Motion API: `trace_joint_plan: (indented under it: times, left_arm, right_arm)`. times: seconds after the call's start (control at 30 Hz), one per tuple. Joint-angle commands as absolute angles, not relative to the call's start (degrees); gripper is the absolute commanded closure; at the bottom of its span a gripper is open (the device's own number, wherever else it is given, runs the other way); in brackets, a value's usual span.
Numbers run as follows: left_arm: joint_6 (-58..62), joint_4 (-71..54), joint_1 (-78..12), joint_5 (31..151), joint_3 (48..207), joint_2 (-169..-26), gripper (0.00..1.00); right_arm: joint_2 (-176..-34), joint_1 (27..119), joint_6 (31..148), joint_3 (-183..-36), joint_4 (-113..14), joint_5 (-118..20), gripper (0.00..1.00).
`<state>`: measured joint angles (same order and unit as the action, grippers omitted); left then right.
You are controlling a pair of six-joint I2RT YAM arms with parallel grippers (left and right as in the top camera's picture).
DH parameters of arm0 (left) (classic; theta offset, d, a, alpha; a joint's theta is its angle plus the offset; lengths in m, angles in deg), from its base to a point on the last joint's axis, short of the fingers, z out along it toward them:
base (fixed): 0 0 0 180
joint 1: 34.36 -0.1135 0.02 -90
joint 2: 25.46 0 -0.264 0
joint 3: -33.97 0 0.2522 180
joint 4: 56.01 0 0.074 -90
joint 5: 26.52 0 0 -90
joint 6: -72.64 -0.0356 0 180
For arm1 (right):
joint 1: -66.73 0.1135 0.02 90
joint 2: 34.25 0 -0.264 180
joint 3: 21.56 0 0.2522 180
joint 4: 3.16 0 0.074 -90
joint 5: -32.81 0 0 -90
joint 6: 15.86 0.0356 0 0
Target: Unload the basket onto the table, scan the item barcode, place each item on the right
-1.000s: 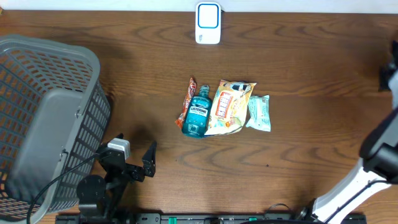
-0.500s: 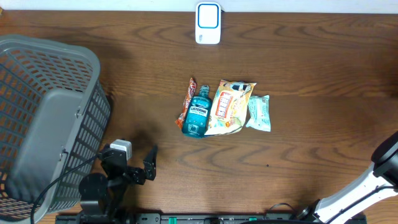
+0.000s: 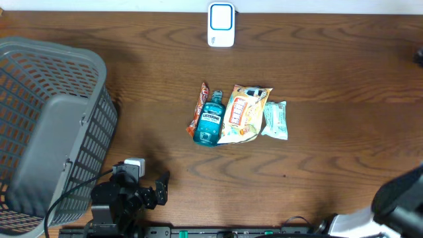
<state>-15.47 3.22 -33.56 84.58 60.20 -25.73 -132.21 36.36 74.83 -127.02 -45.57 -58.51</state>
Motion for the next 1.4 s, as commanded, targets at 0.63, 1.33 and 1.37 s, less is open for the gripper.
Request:
trace_joint_plan:
  times: [0.63,1.33,1.37]
  left_arm:
    - [-14.9,6.8,-33.8,85.3,60.2,-25.7,0.02]
    - [-14.9,6.8,-33.8,85.3,60.2,-25.7,0.02]
    - [-14.9,6.8,-33.8,85.3,60.2,-25.7,0.02]
  right_arm:
    - [-131.8,76.4,86.1,-115.0,-66.7,-56.3,0.27]
    - [-131.8,88.6,87.4,-92.9,-43.1,-71.7,0.48]
    - [-131.8,88.6,87.4,-92.6,-42.5,-71.6,0.47]
